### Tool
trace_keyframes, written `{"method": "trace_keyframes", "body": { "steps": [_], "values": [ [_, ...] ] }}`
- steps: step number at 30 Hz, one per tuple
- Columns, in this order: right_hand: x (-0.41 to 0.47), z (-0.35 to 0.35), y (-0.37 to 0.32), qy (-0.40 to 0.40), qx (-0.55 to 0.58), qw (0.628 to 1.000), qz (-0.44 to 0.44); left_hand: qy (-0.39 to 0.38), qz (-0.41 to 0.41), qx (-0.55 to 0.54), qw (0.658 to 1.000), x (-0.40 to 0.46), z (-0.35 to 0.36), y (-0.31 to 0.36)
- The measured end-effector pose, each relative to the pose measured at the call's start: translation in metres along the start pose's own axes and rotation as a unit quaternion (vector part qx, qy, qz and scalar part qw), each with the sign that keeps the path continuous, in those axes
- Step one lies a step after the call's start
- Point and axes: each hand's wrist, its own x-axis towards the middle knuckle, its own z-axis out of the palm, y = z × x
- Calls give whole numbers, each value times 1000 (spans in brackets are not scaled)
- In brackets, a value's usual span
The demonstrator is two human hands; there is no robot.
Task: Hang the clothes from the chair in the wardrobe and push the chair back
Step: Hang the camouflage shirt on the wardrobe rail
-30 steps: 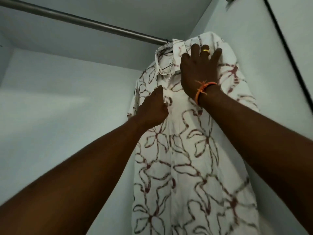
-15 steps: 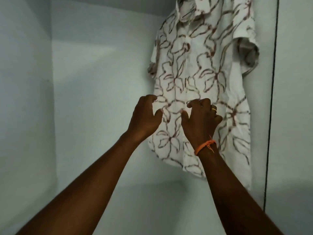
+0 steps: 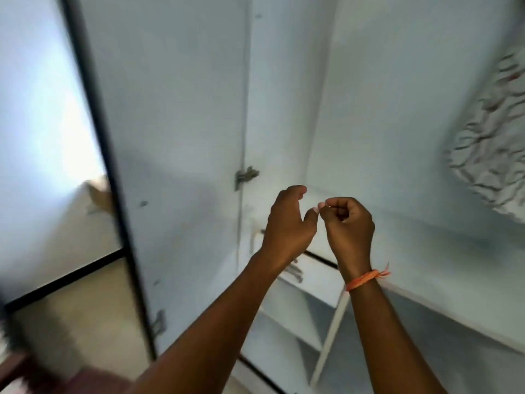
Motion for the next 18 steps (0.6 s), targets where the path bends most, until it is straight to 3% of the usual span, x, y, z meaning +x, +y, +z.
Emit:
{"method": "trace_keyframes", "body": {
  "steps": [4, 6, 12, 18],
  "values": [
    [-100, 78, -20, -120, 55, 991, 36, 90, -60, 51, 993, -77, -101, -43],
    [-154, 110, -35, -142, 82, 985, 44, 114, -80, 61, 988, -121, -151, -59],
    [-337, 192, -85, -257, 126, 956, 70, 132, -114, 79, 982, -258, -306, -93],
    [-515, 282, -138, -373, 105, 912, 135, 276, -270, 95, 918, -399, -479, -146]
  ]
}}
